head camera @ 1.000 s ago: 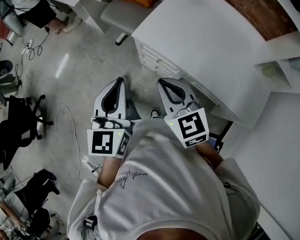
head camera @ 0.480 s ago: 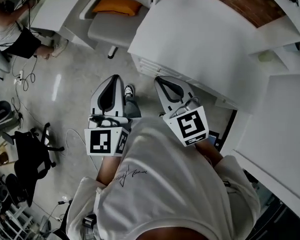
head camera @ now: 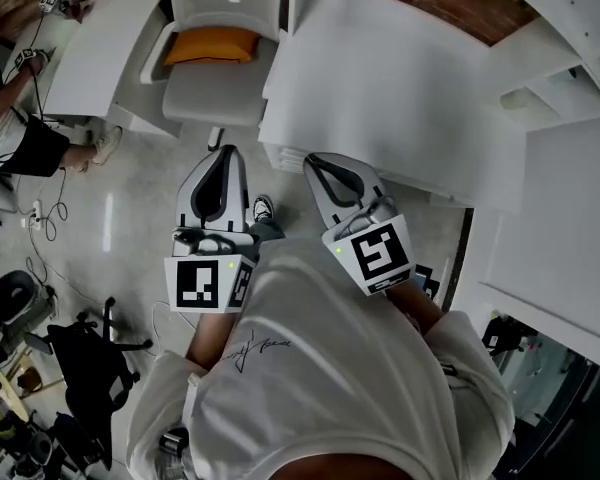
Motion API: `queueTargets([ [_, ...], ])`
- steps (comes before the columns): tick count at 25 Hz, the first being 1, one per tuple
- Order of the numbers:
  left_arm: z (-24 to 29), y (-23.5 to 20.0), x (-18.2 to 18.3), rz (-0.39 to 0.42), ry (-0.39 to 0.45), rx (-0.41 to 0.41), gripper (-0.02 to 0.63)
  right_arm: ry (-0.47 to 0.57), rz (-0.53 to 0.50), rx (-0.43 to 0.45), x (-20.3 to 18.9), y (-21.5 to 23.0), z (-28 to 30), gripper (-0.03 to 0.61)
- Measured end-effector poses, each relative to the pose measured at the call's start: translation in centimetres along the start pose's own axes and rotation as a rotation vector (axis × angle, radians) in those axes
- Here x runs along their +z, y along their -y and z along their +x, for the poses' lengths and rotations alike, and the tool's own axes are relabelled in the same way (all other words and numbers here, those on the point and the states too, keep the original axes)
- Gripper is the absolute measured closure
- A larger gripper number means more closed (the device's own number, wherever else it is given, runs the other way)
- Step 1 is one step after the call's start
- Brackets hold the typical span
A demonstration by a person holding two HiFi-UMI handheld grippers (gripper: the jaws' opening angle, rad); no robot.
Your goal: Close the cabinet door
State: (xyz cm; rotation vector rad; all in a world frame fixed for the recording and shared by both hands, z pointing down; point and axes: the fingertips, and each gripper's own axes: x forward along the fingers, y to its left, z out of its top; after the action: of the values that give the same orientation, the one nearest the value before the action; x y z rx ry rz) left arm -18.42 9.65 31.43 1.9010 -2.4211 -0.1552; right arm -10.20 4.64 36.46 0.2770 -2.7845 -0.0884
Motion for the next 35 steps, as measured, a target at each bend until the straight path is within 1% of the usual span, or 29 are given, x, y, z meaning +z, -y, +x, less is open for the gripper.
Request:
queueTargets([
  [2,0.6,-1.2,0.1,0.014,-0.006,-0.028,0.596,0.047,0.008,-0.080,1.3,0.9,1.1,0.552],
  [4,1.2,-2.5,0.0,0.009,0.001,-0.046,0.597,0.096,0.018,-0.133,2.8,1.6,2.2,0.552],
  [8,2.4,-5.0,-0.1,-0.002,0.005,-0.099,0.597,0.155,0.002,-0.160,6.0,1.4,4.6,0.552],
  [11,3.4,-6.4,-0.2,-0.014,0.009,-0.151,0.597,0.207,-0.007,-0.204,8.6,1.1,6.0,0.552],
  [15,4.8,-6.6,0.0,-0.086,0.029,-0.228,0.597,0.271,0.021,-0.272,11.5,1.3,6.6,0.551],
  [18,6.4,-5.7,0.3,-0.081,0.019,-0.278,0.596,0.306,0.024,-0.334,13.4,2.4,6.3,0.551],
  [21,7.3,-5.1,0.5,-0.059,0.003,-0.317,0.595,0.366,0.024,-0.382,15.5,3.5,6.2,0.551],
  [23,7.4,-5.4,0.5,-0.047,-0.002,-0.317,0.596,0.407,0.013,-0.397,17.0,3.6,6.3,0.551],
  [25,7.5,-5.9,0.3,-0.054,-0.008,-0.302,0.596,0.435,-0.002,-0.408,18.0,3.6,6.4,0.549],
  [29,7.9,-6.7,-0.5,-0.079,-0.020,-0.288,0.596,0.456,-0.037,-0.437,19.1,4.1,7.5,0.548],
  [30,7.9,-7.0,-0.6,-0.078,-0.023,-0.286,0.597,0.464,-0.036,-0.439,19.4,4.2,8.1,0.540],
  [31,7.9,-7.4,-0.6,-0.072,-0.025,-0.281,0.597,0.471,-0.030,-0.439,19.6,4.2,8.7,0.518],
  [32,7.9,-7.7,-0.5,-0.064,-0.026,-0.273,0.597,0.470,-0.023,-0.442,19.6,4.3,9.2,0.498],
  [35,8.5,-7.6,-0.5,-0.060,-0.025,-0.258,0.596,0.439,-0.009,-0.468,19.1,5.4,9.7,0.492],
])
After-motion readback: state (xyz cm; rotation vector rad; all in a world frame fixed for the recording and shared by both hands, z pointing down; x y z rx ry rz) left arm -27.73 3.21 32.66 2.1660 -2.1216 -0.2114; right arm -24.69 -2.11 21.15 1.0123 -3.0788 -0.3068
